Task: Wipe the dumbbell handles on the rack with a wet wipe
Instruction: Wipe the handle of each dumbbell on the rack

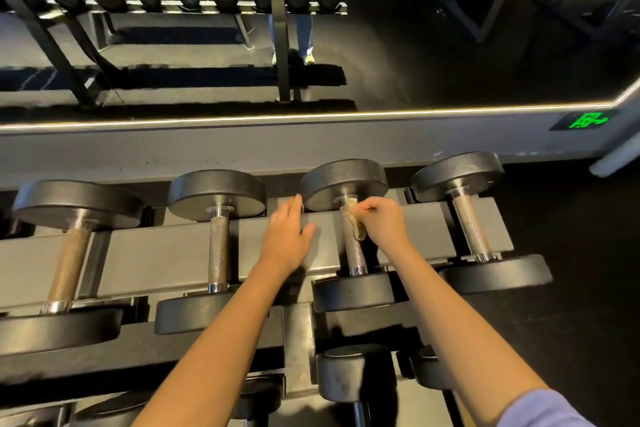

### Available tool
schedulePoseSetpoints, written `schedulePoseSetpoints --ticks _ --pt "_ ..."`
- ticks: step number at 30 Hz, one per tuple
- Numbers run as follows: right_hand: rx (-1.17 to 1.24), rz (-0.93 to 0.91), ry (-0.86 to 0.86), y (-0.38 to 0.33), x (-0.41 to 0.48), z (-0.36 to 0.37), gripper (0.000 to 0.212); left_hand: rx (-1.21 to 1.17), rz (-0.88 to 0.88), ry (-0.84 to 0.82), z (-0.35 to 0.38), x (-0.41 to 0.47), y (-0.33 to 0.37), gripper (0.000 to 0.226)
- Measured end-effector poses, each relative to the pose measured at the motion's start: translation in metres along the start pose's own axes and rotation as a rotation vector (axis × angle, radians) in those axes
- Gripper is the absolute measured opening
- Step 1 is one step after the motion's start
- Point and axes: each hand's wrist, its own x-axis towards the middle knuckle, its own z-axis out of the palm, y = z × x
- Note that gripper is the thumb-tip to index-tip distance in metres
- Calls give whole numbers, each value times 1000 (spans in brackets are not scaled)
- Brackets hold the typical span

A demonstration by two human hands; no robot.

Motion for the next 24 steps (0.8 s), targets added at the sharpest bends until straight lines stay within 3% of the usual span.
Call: schedulePoseSetpoints --ticks 3,7,14,19,24 --pt "-80 10 -28 7 -10 -2 24 -39 150 94 -16 14 22 60" --pt "-112 51 -80 17 -24 -3 11 -74 169 90 -16 19 28 55" --pt "6 -18 101 -6 1 7 19 -114 155 58 -21 26 26 51" --pt "-89 93 -72 8 -18 -2 7 -127 163 76 -19 26 25 51" --pt "-213 136 -165 11 -24 -7 27 -135 156 69 -17 26 25 51"
